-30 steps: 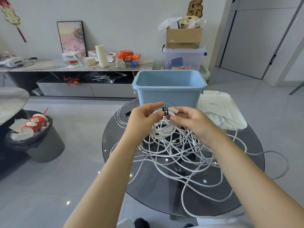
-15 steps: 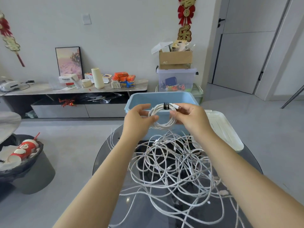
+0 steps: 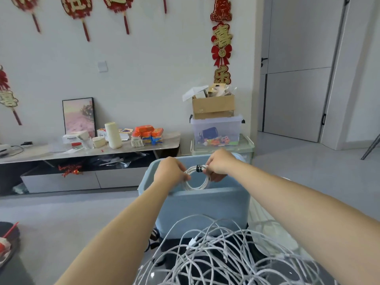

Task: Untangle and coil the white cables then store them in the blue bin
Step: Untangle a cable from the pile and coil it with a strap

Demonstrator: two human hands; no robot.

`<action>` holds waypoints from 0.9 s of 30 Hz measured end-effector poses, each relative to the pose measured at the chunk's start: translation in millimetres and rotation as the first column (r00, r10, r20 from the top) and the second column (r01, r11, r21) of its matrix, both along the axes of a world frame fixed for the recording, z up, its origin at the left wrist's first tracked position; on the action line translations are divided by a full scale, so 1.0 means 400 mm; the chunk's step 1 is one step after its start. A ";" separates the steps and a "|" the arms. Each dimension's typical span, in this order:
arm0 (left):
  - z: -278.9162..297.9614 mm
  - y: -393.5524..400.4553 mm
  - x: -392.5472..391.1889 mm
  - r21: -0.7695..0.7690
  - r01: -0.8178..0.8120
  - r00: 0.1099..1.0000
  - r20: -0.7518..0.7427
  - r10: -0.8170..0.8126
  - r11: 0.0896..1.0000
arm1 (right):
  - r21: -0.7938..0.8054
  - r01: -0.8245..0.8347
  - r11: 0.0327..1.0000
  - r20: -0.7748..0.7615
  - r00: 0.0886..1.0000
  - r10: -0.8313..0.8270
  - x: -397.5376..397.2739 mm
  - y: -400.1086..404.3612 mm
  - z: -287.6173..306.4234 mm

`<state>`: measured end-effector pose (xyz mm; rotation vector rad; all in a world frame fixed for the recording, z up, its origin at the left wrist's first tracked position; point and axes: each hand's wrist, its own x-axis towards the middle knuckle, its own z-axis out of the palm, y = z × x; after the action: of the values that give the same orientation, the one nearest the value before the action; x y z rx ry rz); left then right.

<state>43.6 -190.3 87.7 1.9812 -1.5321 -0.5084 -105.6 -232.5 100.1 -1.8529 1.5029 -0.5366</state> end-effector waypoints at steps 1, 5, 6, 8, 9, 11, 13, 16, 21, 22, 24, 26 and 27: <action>-0.007 -0.012 0.001 0.018 -0.001 1.000 -0.004 0.001 1.000 | 0.032 0.007 0.999 -0.002 1.000 -0.007 0.003 -0.011 -0.007; -0.014 -0.030 -0.005 0.054 -0.004 0.999 -0.040 0.006 0.999 | 0.088 0.072 0.994 0.051 0.996 -0.076 0.003 -0.034 -0.031; -0.013 -0.030 -0.009 0.047 -0.013 0.998 -0.063 0.016 0.999 | 0.109 0.089 0.990 0.083 0.992 -0.099 0.002 -0.035 -0.035; -0.009 -0.026 -0.015 0.019 -0.026 0.996 -0.089 0.027 0.999 | 0.124 0.123 0.985 0.131 0.982 -0.139 -0.001 -0.030 -0.039; -0.008 -0.021 -0.020 0.009 -0.027 0.996 -0.088 0.028 1.000 | 0.122 0.138 0.983 0.147 0.977 -0.155 -0.003 -0.025 -0.041; -0.005 -0.011 -0.029 -0.021 -0.017 0.998 -0.069 0.015 1.000 | 0.107 0.160 0.981 0.174 0.969 -0.177 -0.009 -0.009 -0.039; 0.001 0.007 -0.040 -0.070 -0.005 0.999 -0.053 0.002 0.998 | 0.076 0.169 0.983 0.213 0.960 -0.181 -0.017 0.009 -0.034; 0.020 0.062 -0.065 -0.151 0.010 1.000 -0.020 -0.013 0.989 | -0.009 0.148 0.989 0.270 0.953 -0.140 -0.035 0.073 -0.015; 0.050 0.196 -0.115 -0.264 -0.003 1.000 -0.027 -0.004 0.965 | -0.117 0.101 0.988 0.346 0.937 -0.055 -0.061 0.207 0.004; 0.052 0.236 -0.128 -0.271 -0.005 1.000 -0.031 -0.004 0.963 | -0.121 0.105 0.987 0.366 0.929 -0.054 -0.070 0.246 0.003; 0.050 0.301 -0.149 -0.282 -0.001 0.998 -0.055 -0.015 0.959 | -0.133 0.111 0.985 0.400 0.915 -0.049 -0.081 0.318 0.000; 0.037 0.375 -0.170 -0.265 0.000 0.996 -0.091 -0.025 0.964 | -0.120 0.097 0.988 0.414 0.909 -0.039 -0.090 0.397 -0.012; 0.026 0.406 -0.178 -0.254 0.000 0.993 -0.115 -0.031 0.967 | -0.100 0.092 0.991 0.431 0.901 -0.040 -0.092 0.432 -0.020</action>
<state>-27.4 -27.9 98.0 1.7150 -1.4614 -0.4057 -142.3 -59.6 92.0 -1.6326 1.2578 -1.0142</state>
